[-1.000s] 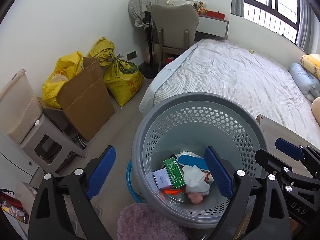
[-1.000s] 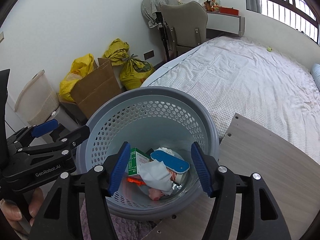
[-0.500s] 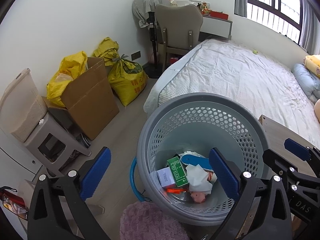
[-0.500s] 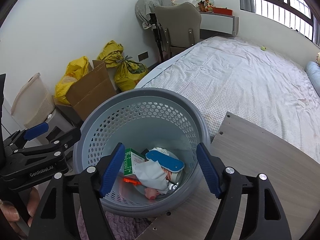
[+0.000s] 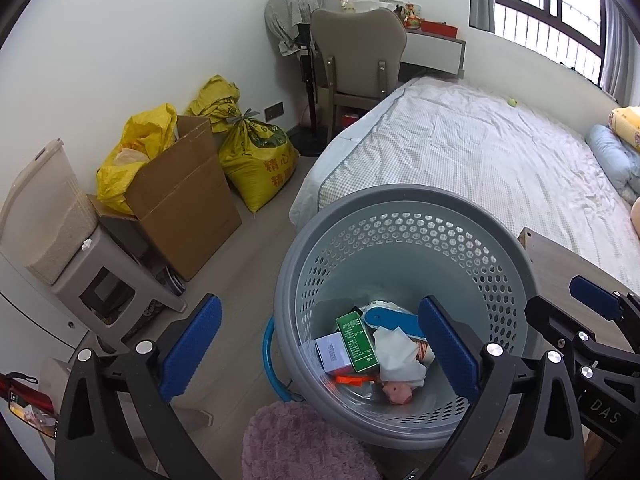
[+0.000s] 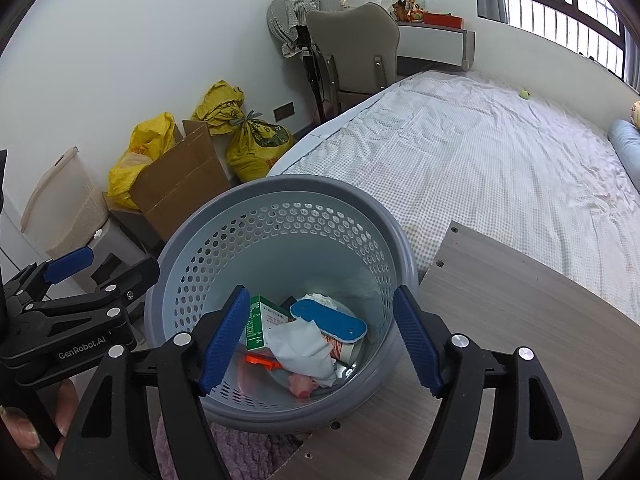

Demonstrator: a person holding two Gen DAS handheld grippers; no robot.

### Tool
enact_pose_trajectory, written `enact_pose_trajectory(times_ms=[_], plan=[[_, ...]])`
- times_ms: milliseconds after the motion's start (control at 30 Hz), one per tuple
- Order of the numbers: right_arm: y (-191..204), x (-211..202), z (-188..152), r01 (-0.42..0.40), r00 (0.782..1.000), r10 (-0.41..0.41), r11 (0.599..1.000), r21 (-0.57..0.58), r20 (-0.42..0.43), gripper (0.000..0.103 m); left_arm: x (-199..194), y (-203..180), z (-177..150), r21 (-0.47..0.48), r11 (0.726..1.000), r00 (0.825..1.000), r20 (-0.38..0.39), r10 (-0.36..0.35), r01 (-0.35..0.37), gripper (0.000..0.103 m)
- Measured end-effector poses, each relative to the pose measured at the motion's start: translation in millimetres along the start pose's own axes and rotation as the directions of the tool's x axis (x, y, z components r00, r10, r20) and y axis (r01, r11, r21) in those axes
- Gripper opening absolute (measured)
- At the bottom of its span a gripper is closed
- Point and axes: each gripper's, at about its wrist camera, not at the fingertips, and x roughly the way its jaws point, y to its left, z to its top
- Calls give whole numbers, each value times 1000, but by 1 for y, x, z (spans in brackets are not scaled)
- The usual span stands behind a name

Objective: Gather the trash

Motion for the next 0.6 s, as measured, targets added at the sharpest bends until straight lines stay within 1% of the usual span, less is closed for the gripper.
enact_pose_trajectory(times_ms=[600], plan=[[1, 0, 0, 0, 1000, 0, 1000, 1, -1, 71, 6, 3, 2, 4, 1000, 1000, -22, 10, -10, 97]])
